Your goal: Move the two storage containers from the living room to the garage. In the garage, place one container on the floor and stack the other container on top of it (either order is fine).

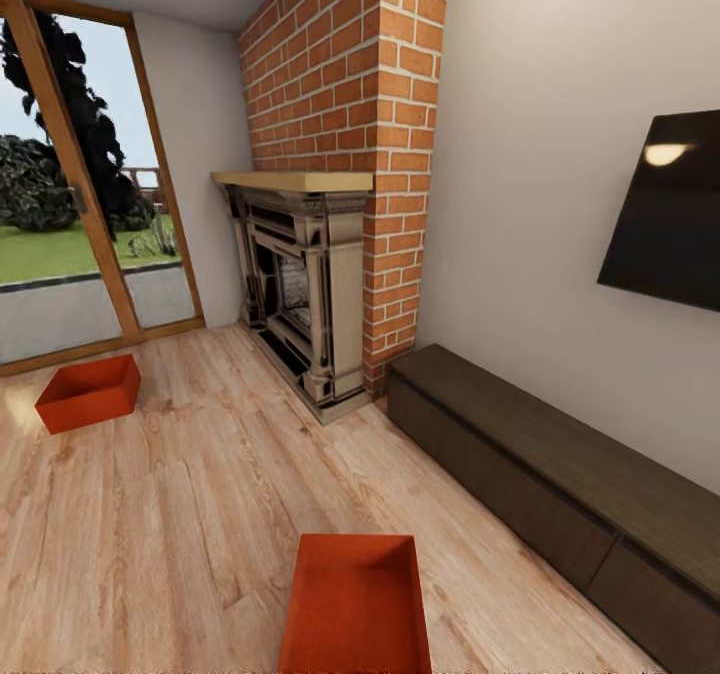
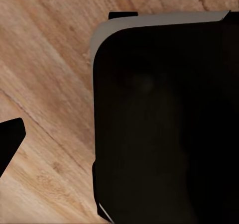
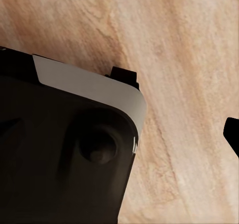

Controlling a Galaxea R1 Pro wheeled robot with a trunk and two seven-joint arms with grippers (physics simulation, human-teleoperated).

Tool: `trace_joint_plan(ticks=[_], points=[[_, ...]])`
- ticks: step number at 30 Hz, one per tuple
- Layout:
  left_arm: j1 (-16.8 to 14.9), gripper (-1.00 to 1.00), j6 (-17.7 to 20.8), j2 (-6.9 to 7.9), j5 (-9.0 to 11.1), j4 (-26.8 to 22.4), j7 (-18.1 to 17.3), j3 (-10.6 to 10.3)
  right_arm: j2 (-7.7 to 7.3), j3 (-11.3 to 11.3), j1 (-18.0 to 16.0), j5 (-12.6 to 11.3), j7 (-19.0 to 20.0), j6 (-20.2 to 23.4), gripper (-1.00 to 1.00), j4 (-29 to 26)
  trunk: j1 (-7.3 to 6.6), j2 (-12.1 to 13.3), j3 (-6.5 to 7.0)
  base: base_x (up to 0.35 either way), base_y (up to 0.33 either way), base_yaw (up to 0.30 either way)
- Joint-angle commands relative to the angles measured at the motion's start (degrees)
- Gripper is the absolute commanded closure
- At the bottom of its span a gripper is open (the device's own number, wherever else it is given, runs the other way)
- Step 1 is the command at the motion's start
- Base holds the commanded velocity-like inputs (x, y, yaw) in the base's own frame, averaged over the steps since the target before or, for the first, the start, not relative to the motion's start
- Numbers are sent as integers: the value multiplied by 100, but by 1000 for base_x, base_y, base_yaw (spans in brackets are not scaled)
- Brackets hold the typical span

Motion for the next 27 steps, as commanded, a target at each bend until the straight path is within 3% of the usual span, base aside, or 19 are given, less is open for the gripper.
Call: trace_joint_plan(ticks=[1,27], points=[[0,-100,-10,-7,-4,-6,7,-3,6,41,-5,-61,32,-30,-100,16,0,-3,-14,0,0,0],[2,-100,-10,-10,0,-11,8,-17,28,26,-7,-70,17,-21,-100,16,0,-3,-253,0,0,0]])
